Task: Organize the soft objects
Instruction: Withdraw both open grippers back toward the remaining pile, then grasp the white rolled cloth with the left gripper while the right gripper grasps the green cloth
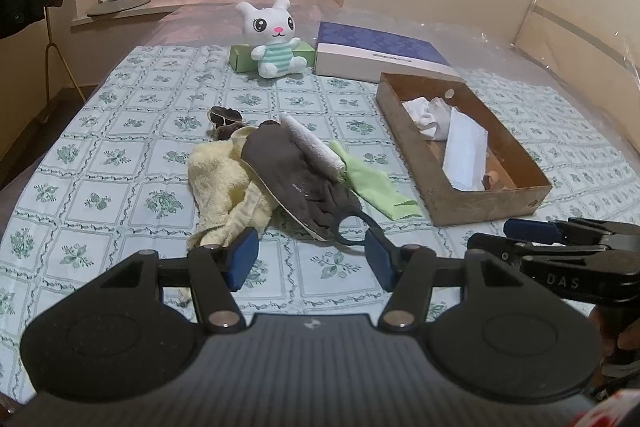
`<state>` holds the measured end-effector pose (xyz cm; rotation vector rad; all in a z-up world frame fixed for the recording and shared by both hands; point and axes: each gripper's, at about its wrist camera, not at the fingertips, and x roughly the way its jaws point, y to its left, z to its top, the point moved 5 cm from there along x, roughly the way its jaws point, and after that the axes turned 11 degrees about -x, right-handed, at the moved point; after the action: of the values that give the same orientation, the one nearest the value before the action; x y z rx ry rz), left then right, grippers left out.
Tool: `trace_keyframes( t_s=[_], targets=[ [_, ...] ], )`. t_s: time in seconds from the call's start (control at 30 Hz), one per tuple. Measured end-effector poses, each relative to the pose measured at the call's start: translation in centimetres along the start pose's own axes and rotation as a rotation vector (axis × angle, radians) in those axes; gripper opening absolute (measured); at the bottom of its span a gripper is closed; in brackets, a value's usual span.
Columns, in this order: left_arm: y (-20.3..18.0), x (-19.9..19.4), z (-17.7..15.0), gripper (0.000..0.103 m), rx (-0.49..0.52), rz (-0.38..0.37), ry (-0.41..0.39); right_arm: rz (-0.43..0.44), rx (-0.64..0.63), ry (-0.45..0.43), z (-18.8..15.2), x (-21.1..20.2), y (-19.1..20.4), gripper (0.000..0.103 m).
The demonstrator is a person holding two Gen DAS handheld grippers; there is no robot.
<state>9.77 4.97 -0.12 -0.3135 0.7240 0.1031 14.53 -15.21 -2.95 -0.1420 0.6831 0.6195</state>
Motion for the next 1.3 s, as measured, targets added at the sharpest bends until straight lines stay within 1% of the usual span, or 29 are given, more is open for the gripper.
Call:
trace_keyframes(
  t_s=[0.13, 0.3, 0.5, 0.63, 0.73, 0.9, 0.97, 1.13, 1.2, 1.3],
  targets=[
    [0.4, 0.7, 0.6, 0.055, 0.020, 0.015, -0.004, 0.010, -0.002, 0.003, 0.3, 1.1, 0.2, 0.057],
    [1.1, 1.8, 1.2, 0.053, 0.021, 0.018, -0.002, 0.023, -0.007, 0.005, 0.8, 2.6, 0.3, 0.057],
    [1.8, 3.7, 1.6, 0.052, 0.013, 0.027, 0.021, 0.024, -0.016, 0.022, 1.1, 4.5, 0.3, 0.057],
    [1.8, 5.4, 1.7, 0.052, 0.013, 0.018, 0.040, 0.002, -0.032, 0.036, 1.3, 5.9, -0.2, 0.057],
    [1.7, 6.7, 1.9, 0.048, 0.013, 0.011, 0.052, -0.015, -0.043, 0.043, 1.5, 7.0, -0.8, 0.057],
    [1.1, 9.0, 3.5, 0.045, 0.006, -0.019, 0.050, -0.045, -0.082, 0.052, 2.2, 9.1, -1.4, 0.057],
    [0.8, 10.2, 4.2, 0.042, 0.000, -0.034, 0.056, -0.046, -0.092, 0.052, 2.8, 10.0, -1.7, 0.057],
    [-0.3, 13.2, 5.4, 0.041, 0.006, -0.049, 0.070, -0.055, -0.138, 0.061, 4.6, 12.8, -2.4, 0.057],
    [-0.6, 14.5, 5.7, 0.040, 0.012, -0.050, 0.080, -0.048, -0.154, 0.079, 5.0, 14.0, -2.7, 0.055],
    [-0.7, 16.3, 6.0, 0.038, 0.007, -0.054, 0.108, -0.014, -0.180, 0.113, 5.5, 15.7, -3.1, 0.047]
  ],
)
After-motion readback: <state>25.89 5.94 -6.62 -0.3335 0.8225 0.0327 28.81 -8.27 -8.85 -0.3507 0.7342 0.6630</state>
